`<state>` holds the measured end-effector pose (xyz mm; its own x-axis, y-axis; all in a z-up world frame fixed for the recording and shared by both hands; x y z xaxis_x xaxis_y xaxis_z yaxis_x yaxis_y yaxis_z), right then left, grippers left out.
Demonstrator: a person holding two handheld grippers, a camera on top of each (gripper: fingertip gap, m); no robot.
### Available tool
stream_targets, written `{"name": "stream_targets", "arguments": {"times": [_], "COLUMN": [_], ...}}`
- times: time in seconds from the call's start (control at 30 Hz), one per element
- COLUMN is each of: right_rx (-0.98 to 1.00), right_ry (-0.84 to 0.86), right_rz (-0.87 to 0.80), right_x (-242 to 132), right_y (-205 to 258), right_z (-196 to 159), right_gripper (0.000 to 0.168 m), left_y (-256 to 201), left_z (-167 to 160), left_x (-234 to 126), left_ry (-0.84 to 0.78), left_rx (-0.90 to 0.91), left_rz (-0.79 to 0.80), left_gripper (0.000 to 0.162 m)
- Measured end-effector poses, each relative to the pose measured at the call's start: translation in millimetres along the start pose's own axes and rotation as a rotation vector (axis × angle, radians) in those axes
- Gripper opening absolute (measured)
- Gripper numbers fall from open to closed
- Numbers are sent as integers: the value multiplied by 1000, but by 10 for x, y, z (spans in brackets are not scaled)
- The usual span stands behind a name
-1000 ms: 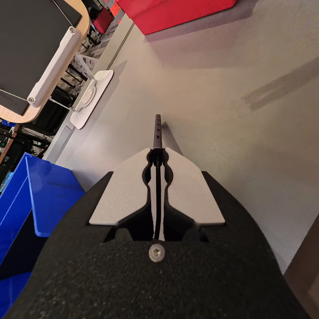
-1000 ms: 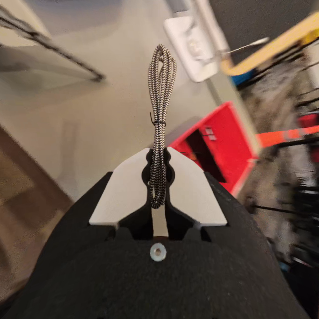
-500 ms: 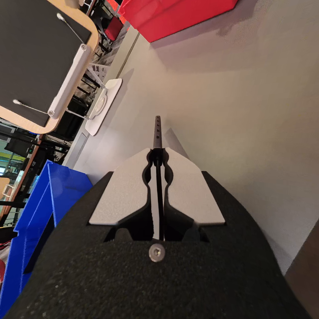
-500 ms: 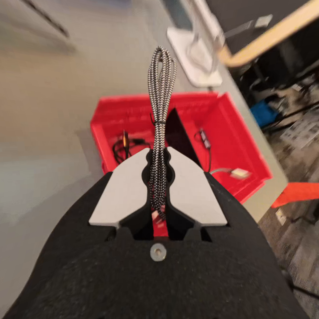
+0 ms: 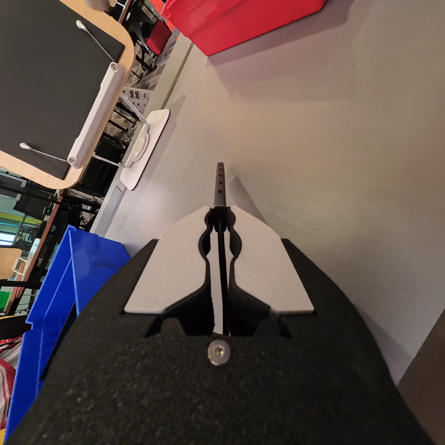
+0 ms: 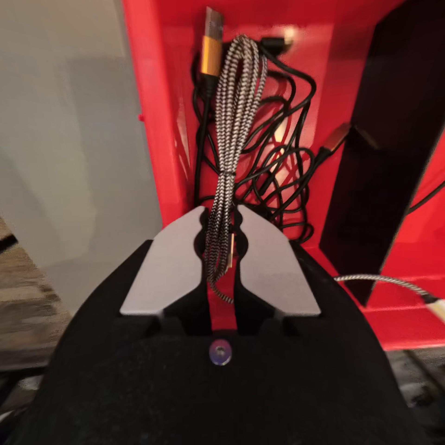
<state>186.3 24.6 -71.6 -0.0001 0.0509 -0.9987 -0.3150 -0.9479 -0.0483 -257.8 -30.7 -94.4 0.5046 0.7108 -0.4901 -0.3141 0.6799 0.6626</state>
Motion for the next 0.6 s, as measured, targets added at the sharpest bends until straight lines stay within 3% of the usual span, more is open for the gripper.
{"name": "stream_targets", "arguments": {"times": [0.03, 0.1, 0.2, 0.3, 0.37, 0.43, 0.5, 0.57, 0.6], "right_rx": [67, 133, 249, 484, 626, 650, 651, 666, 665], "right_ry": [33, 72, -107, -226, -185, -122, 7, 164, 195], "right_rz": [11, 93, 127, -143, -235, -240, -370, -491, -485], "right_x": [20, -52, -346, -542, -475, -316, -191, -158, -148], "right_y": [-12, 22, -13, -267, -381, -398, -466, -534, -532], "right_z": [7, -34, -56, -197, -265, -230, -204, -178, -118], "right_gripper": [27, 19, 26, 32, 36, 41, 41, 8, 8], "left_y": [6, 16, 29, 29, 18, 12, 15, 21, 23], "left_z": [-8, -27, -52, -57, -63, -65, -64, -66, -67], "left_x": [-3, -5, -1, 10, 21, 18, 12, 9, 8], "left_ry": [2, 8, 16, 11, 13, 11, 8, 8, 9], "left_rx": [1, -2, -17, -28, -26, -19, -21, -24, -22], "left_rz": [3, 4, -1, -13, -22, -23, -24, -24, -23], "left_gripper": [10, 10, 10, 10, 10, 10, 10, 10, 10]}}
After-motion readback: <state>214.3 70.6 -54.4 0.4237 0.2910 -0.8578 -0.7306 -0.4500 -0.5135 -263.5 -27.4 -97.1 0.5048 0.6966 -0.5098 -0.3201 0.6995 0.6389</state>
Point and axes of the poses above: each gripper's, where its closed fingertips meet, x out along the fingers, z out of its top, y = z × x across the jaws, the point moved 9 cm from there along -x, back along the fingers, and after that the axes turned 6 degrees about y, right-handed, at the moved point
